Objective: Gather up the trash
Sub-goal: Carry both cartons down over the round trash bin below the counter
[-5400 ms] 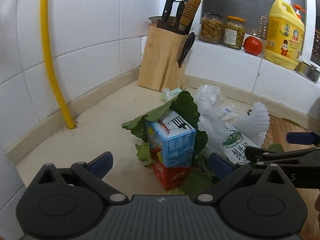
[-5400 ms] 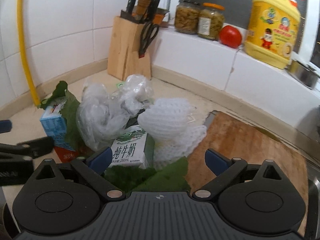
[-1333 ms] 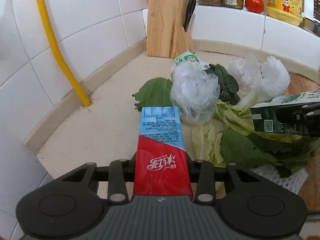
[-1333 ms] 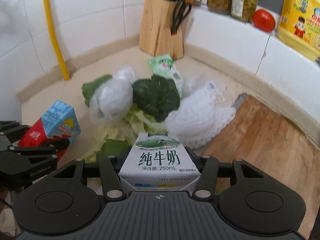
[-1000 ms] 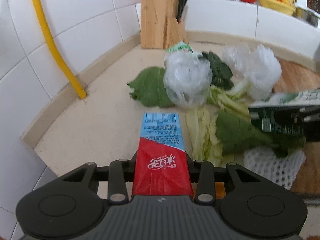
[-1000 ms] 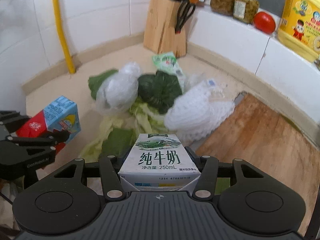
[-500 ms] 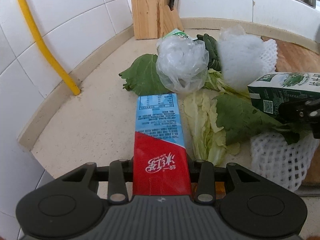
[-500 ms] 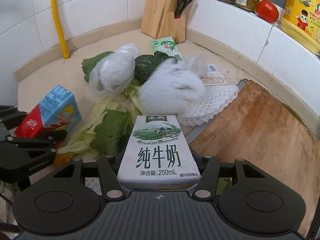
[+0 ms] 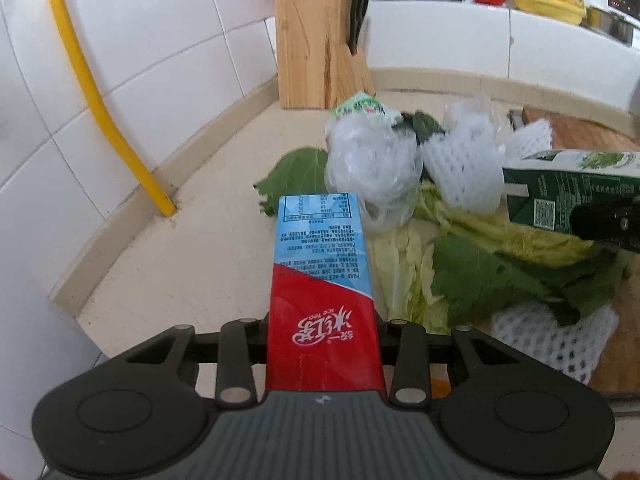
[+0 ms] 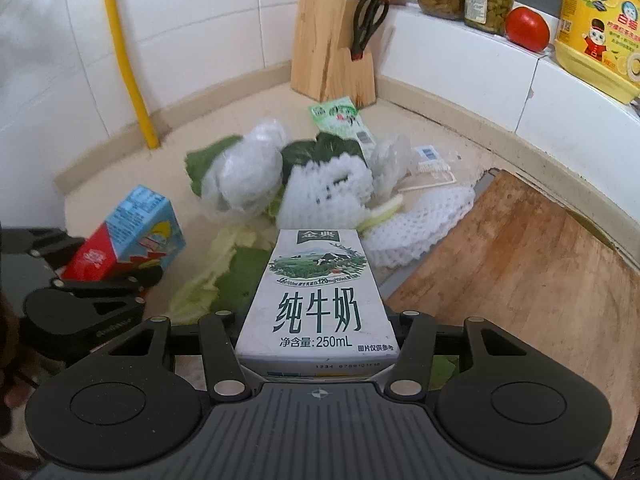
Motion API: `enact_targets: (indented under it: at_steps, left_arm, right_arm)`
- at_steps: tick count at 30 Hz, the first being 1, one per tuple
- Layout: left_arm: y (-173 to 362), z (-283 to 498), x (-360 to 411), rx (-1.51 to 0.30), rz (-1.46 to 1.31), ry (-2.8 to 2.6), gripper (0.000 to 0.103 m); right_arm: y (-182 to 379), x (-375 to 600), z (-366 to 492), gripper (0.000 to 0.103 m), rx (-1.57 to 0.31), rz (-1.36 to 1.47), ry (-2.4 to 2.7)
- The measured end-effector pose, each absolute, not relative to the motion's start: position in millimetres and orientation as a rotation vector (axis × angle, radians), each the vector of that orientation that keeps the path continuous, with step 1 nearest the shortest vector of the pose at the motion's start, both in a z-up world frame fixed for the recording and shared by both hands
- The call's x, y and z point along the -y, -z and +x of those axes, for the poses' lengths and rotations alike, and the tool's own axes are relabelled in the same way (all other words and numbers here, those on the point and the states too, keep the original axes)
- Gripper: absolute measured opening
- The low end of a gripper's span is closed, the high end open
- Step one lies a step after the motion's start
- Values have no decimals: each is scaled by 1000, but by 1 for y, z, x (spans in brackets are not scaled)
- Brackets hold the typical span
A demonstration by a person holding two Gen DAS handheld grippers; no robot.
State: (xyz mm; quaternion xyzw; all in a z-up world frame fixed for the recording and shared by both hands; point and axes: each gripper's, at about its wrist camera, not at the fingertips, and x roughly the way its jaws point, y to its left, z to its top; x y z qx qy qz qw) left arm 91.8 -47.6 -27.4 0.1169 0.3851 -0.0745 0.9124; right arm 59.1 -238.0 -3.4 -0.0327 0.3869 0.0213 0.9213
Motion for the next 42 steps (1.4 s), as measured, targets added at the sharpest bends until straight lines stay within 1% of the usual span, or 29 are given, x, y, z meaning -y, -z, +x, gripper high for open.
enact_targets:
  at_steps: [8,18,30,42]
  left_arm:
    - [1,83,36,-727,204,121,32]
    - [-10,66,-6,-707,154,-12,32]
    - [-10,32,-74,-711,76,-221,32]
    - [5,-5,-130,-758,3,-397,32]
  right_arm:
    - [-22,228,49,60,-708,-64,-73]
    - [-36,178,51,59,-653,-102,-216]
    - [-30,91,57,59,-663,-177,-431]
    - [-12,16,57,59,-710,-236,-623]
